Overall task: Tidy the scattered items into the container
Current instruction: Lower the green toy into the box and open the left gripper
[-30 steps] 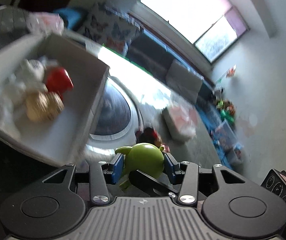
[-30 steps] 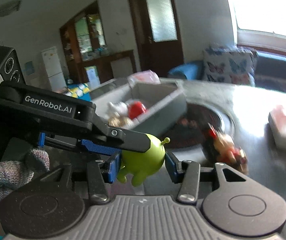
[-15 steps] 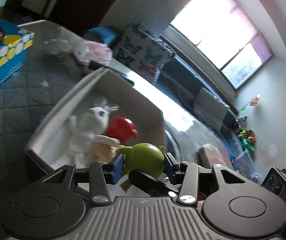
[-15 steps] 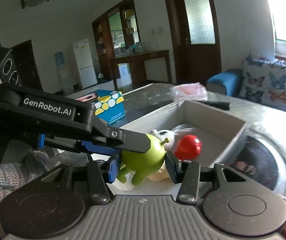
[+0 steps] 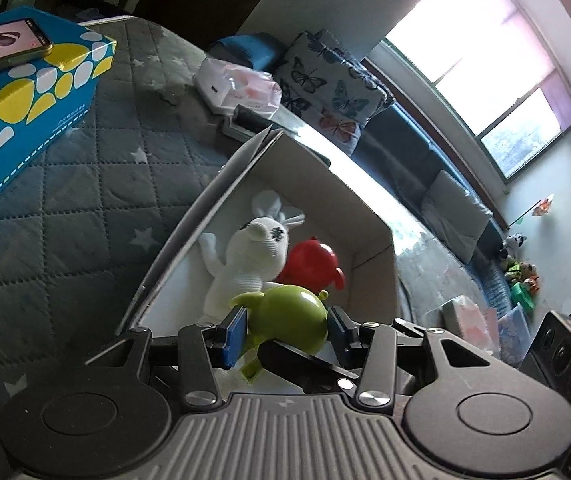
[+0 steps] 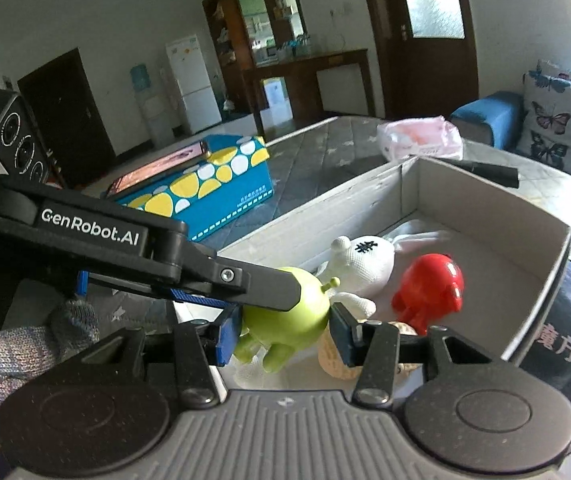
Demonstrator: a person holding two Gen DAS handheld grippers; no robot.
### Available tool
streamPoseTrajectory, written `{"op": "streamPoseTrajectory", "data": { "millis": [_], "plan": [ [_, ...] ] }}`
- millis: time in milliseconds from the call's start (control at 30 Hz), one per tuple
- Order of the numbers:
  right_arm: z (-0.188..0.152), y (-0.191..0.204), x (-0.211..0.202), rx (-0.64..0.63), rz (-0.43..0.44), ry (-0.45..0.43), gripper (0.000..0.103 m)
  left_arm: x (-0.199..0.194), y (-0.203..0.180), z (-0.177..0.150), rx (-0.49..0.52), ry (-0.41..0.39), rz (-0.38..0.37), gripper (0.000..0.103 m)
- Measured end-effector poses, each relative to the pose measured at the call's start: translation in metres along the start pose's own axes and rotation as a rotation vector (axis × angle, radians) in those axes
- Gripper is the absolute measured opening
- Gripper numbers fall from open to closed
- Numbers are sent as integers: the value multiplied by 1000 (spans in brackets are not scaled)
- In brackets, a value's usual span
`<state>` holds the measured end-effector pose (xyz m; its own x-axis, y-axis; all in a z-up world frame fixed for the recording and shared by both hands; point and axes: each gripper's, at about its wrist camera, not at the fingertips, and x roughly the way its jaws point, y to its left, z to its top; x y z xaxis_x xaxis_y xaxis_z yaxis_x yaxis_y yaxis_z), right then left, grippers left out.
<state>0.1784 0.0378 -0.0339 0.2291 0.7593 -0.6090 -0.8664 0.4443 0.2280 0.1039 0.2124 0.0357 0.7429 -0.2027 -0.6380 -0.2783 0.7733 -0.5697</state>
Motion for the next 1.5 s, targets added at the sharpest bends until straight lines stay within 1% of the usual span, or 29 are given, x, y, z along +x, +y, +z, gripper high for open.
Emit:
{"op": "streamPoseTrajectory", "data": {
  "millis": [67, 233, 400, 600, 933, 1500],
  "plan": [
    [0, 0, 5, -6, 4, 16, 48, 3, -1, 0, 15, 5, 17, 46],
    [2, 1, 13, -30, 10, 41, 48, 2, -5, -1, 53, 13, 44, 46],
    [8, 4, 18, -73, 10, 70, 48, -1, -10, -1, 84, 2, 73, 46],
    [11, 9, 23, -115, 12, 104, 48, -1, -7, -2, 79, 3, 86, 46],
    [10, 11, 23, -112, 21, 111, 49, -7, -7, 0, 78, -17, 85, 46],
    [8, 8, 17, -68, 12, 94, 50, -10, -5, 0, 69, -24, 92, 46]
  ]
}}
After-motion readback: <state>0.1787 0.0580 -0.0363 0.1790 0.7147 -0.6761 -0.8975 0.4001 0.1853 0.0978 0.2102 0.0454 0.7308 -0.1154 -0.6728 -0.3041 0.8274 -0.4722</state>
